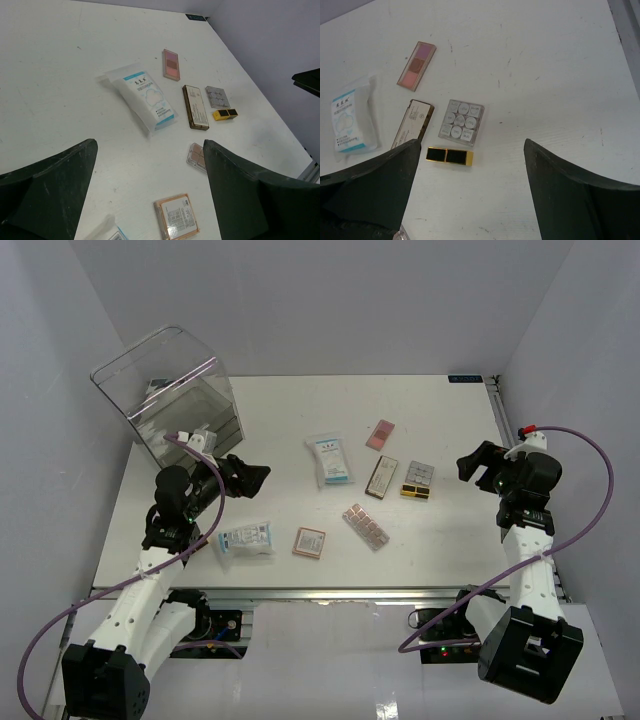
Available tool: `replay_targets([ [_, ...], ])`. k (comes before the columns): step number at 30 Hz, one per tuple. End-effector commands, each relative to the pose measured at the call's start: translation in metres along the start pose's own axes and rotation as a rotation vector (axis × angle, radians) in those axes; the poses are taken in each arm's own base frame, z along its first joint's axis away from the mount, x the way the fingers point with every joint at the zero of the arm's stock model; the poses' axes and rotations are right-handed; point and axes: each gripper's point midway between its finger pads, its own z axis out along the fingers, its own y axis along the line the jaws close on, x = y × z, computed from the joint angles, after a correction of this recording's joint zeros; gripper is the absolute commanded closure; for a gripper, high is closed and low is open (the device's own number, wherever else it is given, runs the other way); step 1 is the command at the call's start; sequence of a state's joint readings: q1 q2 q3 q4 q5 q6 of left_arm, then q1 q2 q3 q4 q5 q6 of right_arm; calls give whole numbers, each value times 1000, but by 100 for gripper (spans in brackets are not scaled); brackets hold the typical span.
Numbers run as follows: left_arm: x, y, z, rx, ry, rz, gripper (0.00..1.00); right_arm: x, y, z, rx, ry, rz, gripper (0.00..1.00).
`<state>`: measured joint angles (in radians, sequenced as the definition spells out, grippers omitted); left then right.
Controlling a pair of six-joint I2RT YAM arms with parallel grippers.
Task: Organize the makeup
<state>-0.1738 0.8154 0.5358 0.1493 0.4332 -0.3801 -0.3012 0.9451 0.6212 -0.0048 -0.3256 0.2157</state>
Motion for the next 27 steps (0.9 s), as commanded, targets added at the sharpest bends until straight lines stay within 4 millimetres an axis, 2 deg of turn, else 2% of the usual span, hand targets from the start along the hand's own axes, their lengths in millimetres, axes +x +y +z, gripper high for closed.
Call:
replay_targets([
  [1, -7, -1, 1, -7, -9, 13, 2, -27, 10, -3, -46, -71, -55, 10],
  [4, -5, 2, 2, -22, -4, 1, 2, -19, 29, -6, -171, -50, -128, 10],
  [9, -4, 14, 4, -91, -7, -44, 2, 7, 72, -24, -496, -40, -339, 10],
  [14, 3, 30, 6, -194, -5, -184, 6, 13, 80, -30, -562, -38, -368, 10],
  [18, 5, 27, 7, -220, -29, -421, 9, 16, 83, -32, -589, -11, -364, 10],
  [22, -14, 24, 4, -235, -119, -563, 9, 23, 92, -37, -678, 6, -384, 10],
  [24, -25, 25, 1, -243, -181, -619, 10, 30, 102, -46, -763, 20, -393, 10],
  [27, -39, 37, -3, -302, -290, -750, 16, 33, 108, -53, -802, -14, -446, 10],
])
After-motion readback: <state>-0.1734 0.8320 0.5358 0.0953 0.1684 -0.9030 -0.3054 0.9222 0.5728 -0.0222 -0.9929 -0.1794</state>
